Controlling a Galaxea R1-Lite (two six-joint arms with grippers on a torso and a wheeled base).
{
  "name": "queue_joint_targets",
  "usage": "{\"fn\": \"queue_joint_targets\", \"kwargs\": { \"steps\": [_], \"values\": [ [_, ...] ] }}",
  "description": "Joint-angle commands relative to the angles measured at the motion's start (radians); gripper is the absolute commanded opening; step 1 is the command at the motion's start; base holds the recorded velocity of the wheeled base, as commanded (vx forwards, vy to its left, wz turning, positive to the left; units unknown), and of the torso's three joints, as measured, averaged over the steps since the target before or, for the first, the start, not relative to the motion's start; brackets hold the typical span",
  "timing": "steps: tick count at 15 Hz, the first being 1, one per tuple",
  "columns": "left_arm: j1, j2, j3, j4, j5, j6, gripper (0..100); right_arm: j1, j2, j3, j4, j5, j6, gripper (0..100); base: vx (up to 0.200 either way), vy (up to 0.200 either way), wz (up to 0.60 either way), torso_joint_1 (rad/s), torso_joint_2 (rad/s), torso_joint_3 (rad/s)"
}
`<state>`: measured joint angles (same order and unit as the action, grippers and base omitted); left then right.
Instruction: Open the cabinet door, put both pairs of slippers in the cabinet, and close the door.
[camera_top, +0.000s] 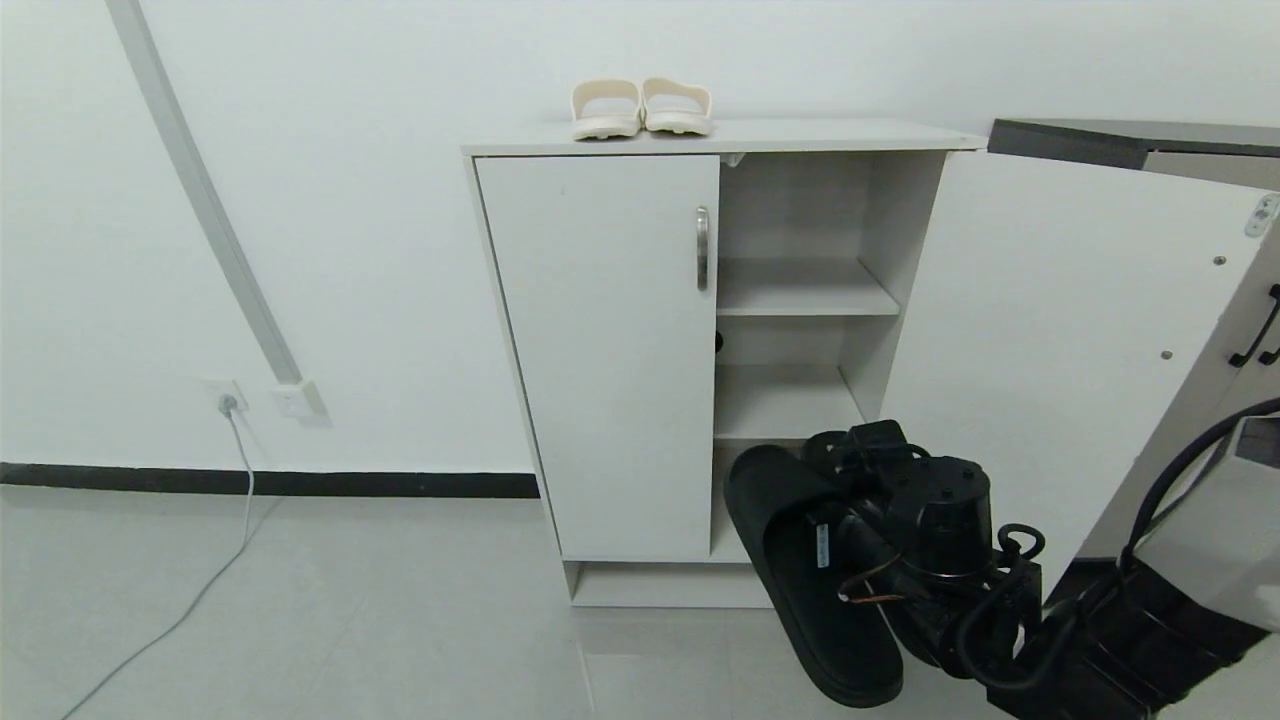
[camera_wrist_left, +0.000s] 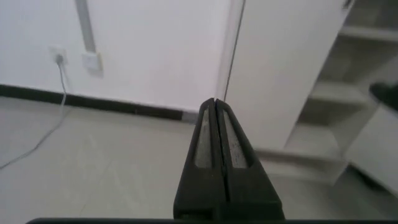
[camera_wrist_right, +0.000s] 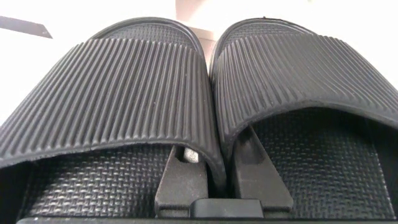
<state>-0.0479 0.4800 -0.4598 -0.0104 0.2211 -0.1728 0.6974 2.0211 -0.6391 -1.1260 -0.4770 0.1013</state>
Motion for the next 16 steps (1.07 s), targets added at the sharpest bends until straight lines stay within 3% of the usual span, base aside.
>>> {"fn": "queue_joint_targets", "kwargs": {
  "steps": [1, 3, 4, 6, 8, 10, 12, 14, 15, 16],
  "values": [
    [0.036, -0.313, 0.224, 0.032, 0.023, 0.033, 0, 0.005, 0.008, 0.004, -0.003, 0.0, 0.0, 0, 0.0, 0.0, 0.0, 0.0, 0.0, 0.0],
    [0.036, -0.443, 0.325, 0.032, -0.02, 0.076, 0, 0.011, 0.011, 0.007, -0.005, 0.0, 0.0, 0, 0.0, 0.0, 0.0, 0.0, 0.0, 0.0],
    [0.045, -0.478, 0.36, 0.029, -0.06, 0.082, 0, 0.013, 0.011, 0.007, -0.003, 0.0, 0.0, 0, 0.0, 0.0, 0.0, 0.0, 0.0, 0.0],
    [0.048, -0.48, 0.451, -0.043, -0.075, 0.091, 0, 0.014, 0.011, 0.007, -0.005, 0.0, 0.0, 0, 0.0, 0.0, 0.0, 0.0, 0.0, 0.0],
    [0.048, -0.48, 0.458, -0.005, -0.101, 0.101, 0, 0.014, 0.011, 0.009, -0.005, -0.002, 0.0, 0, 0.0, 0.0, 0.0, 0.0, 0.0, 0.0],
    [0.048, -0.48, 0.458, 0.01, -0.21, 0.107, 0, 0.014, 0.011, 0.009, -0.005, -0.002, -0.002, 0, 0.0, 0.0, 0.0, 0.0, 0.0, 0.0],
    [0.048, -0.478, 0.458, 0.01, -0.233, 0.116, 0, 0.016, 0.013, 0.009, -0.005, 0.0, -0.002, 0, 0.0, 0.0, 0.0, 0.0, 0.0, 0.0],
    [0.048, -0.478, 0.458, 0.01, -0.235, 0.108, 0, 0.016, 0.019, 0.009, -0.006, -0.002, -0.005, 0, 0.0, 0.0, 0.0, 0.0, 0.0, 0.0],
    [0.048, -0.48, 0.458, 0.012, -0.204, 0.114, 0, 0.019, 0.019, 0.009, -0.006, -0.002, -0.005, 0, 0.0, 0.0, 0.0, 0.0, 0.0, 0.0],
    [0.048, -0.48, 0.458, 0.012, -0.126, 0.119, 0, 0.02, 0.019, 0.01, -0.006, -0.002, -0.003, 0, 0.0, 0.0, 0.0, 0.0, 0.0, 0.0]
  ]
}}
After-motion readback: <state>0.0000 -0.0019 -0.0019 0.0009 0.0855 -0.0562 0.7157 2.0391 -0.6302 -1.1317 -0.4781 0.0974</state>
